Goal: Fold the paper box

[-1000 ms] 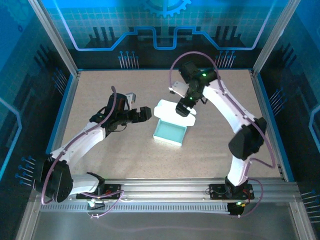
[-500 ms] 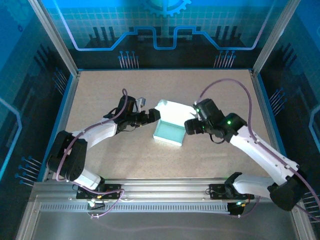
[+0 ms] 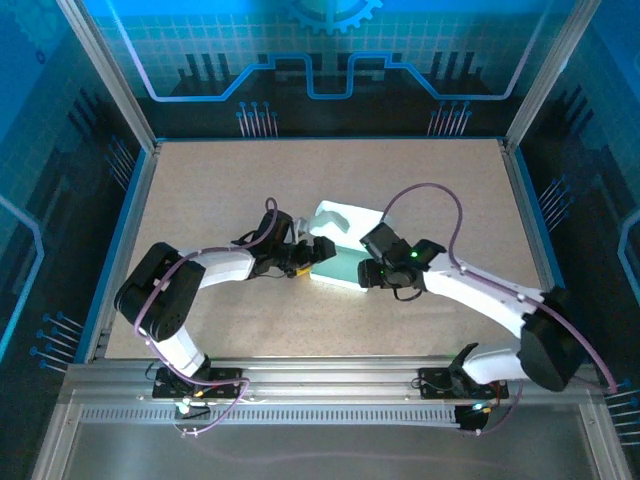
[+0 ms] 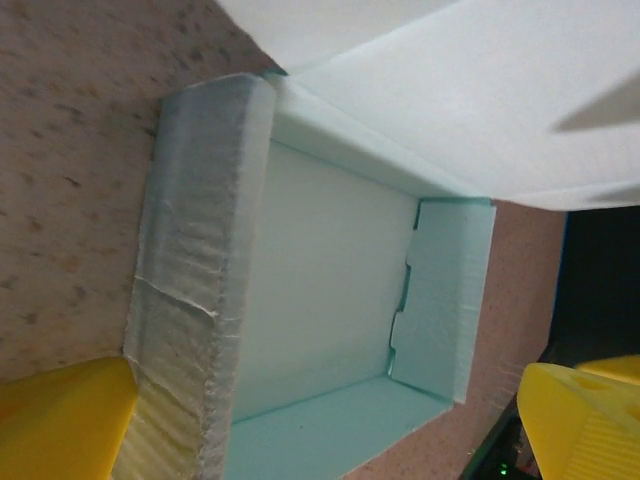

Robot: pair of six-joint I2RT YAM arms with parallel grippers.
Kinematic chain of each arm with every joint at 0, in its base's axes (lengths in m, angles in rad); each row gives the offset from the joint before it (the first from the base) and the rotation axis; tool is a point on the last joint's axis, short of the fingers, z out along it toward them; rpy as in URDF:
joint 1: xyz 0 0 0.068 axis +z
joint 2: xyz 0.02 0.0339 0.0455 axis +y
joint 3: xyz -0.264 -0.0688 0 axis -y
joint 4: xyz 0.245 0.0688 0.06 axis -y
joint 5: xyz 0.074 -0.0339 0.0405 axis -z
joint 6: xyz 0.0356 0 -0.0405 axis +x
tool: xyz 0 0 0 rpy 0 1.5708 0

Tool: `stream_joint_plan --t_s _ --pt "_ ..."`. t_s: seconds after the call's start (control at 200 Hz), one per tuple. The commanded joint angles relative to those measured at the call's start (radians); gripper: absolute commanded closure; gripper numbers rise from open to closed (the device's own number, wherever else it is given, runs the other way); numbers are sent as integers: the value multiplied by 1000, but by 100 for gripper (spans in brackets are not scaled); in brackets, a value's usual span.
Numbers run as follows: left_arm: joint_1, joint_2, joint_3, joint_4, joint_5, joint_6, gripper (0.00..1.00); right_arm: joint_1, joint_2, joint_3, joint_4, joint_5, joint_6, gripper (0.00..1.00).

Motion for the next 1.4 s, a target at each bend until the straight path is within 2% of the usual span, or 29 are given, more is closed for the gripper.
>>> stream_joint_plan --t_s 0.0,0.23,0.325,0.485,0.585,0.77,0.845,0.916,1.011,1.141,1.226,1.396 --pt "-28 12 -14 76 24 -76 1 0 52 48 35 -4 31 42" --pt "-74 5 -64 216 -14 -178 1 -68 56 32 74 -42 -50 52" --pt "-72 -15 -78 211 -45 -154 1 -122 20 23 87 -71 -106 51" --pt "-62 -98 -38 18 -133 2 1 -191 -28 41 56 -97 -231 48" --pt "-61 -166 -12 -68 -198 147 1 -238 -62 52 59 -118 -339 47" --pt "-60 -237 102 -252 -318 477 1 -350 -99 98 54 -258 -587 39" --pt "-57 -238 183 -357 -362 557 1 -404 -106 133 18 -297 -680 39" --pt "-54 -235 240 -409 -390 604 1 -459 -116 157 -5 -385 -776 39" --pt "-32 -198 318 -464 -378 658 1 -513 -105 207 -39 -487 -890 40" --pt "-15 -127 460 -596 -308 774 2 -548 -43 309 -107 -574 -993 42" --pt "-4 -76 549 -687 -280 822 7 -548 21 389 -202 -645 -1129 40" --pt "40 -14 653 -785 -158 855 13 -550 186 574 -354 -649 -1289 40"
